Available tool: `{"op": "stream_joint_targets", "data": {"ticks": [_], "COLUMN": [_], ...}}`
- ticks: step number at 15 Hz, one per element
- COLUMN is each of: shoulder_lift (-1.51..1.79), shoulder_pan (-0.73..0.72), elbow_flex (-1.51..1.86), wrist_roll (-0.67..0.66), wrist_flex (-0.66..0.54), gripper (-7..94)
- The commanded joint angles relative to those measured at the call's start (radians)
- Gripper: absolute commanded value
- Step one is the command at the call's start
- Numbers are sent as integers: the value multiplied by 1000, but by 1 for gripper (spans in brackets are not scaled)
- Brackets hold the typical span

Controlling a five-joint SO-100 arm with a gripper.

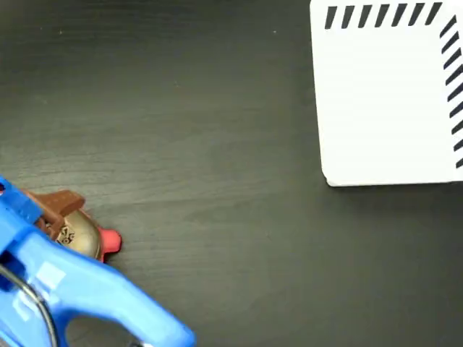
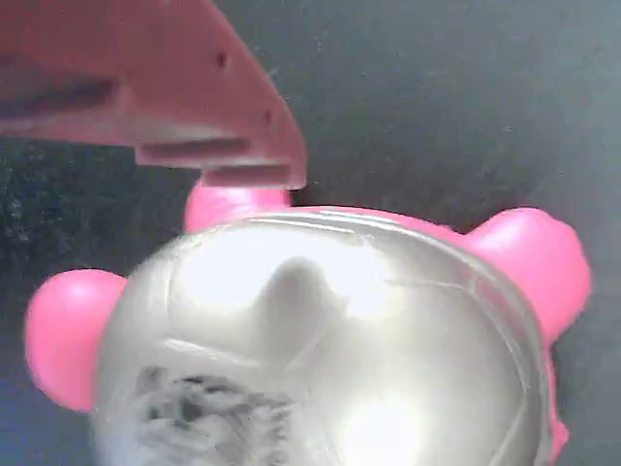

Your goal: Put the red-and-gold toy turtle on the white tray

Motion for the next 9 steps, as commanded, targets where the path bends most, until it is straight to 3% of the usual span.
{"op": "stream_joint_targets", "data": {"ticks": [1,9], "shoulder_lift": [25,-21], "shoulder_pan": [-12,11], "elbow_flex": [-25,-17], "wrist_roll": [17,29], "wrist_flex": [-9,-51], "gripper": [62,62]}}
